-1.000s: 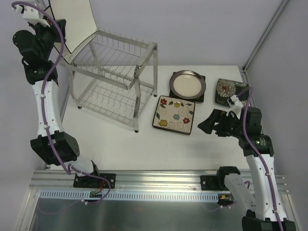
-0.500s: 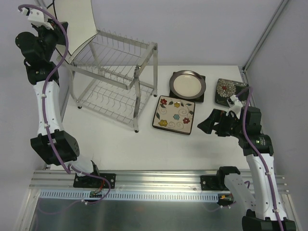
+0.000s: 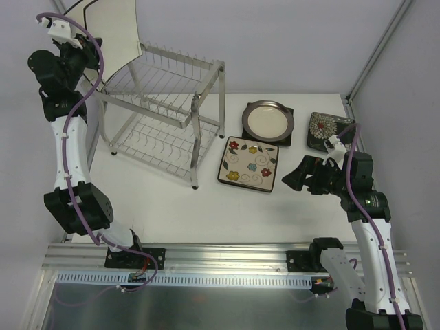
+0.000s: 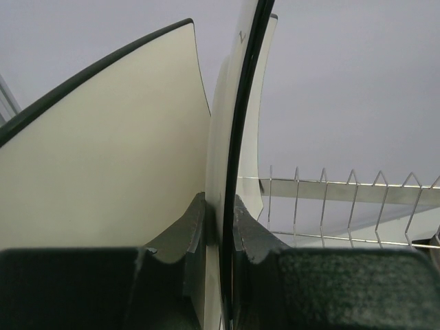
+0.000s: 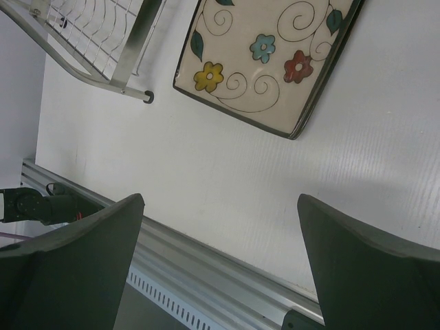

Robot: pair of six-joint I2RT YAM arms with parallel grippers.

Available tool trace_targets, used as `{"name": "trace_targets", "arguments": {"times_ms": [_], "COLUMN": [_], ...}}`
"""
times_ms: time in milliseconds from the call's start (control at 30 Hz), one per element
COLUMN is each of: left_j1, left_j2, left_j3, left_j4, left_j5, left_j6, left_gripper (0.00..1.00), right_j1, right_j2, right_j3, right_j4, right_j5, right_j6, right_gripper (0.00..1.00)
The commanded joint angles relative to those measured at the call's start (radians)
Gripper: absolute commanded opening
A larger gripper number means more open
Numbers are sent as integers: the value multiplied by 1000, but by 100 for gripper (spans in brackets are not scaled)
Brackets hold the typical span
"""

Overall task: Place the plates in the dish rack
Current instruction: Insert the plate into the dish rack

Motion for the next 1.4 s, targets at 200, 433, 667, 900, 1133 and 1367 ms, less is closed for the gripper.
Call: {"name": "trace_targets", "arguments": {"times_ms": [200,433,667,900,1133,1367], "left_j1": [8,7,16,24,31,44], "left_j2": [-92,-130,-154,-167,-165,-167], "left_j3": [-70,-139,-174,-196,-216,-237], "left_j4": [222,220,215,205,203,200], "left_j5": [-39,-86,-108,-138,-138,-143], "left_j6": [38,44,44,44,31,15], "left_gripper": [0,0,0,0,0,0], "right_j1": [5,5,9,7,9,12], "right_j2": [-3,-8,-9,-16,-20,-25], "right_j3": [23,20,20,20,17,17], "right_j4": [38,38,36,33,33,30], "right_j5": [-19,-19,-19,-17,-21,-19], "right_j6": [-22,-22,-20,-20,-22,-22], "right_gripper": [100,100,100,100,100,100]}}
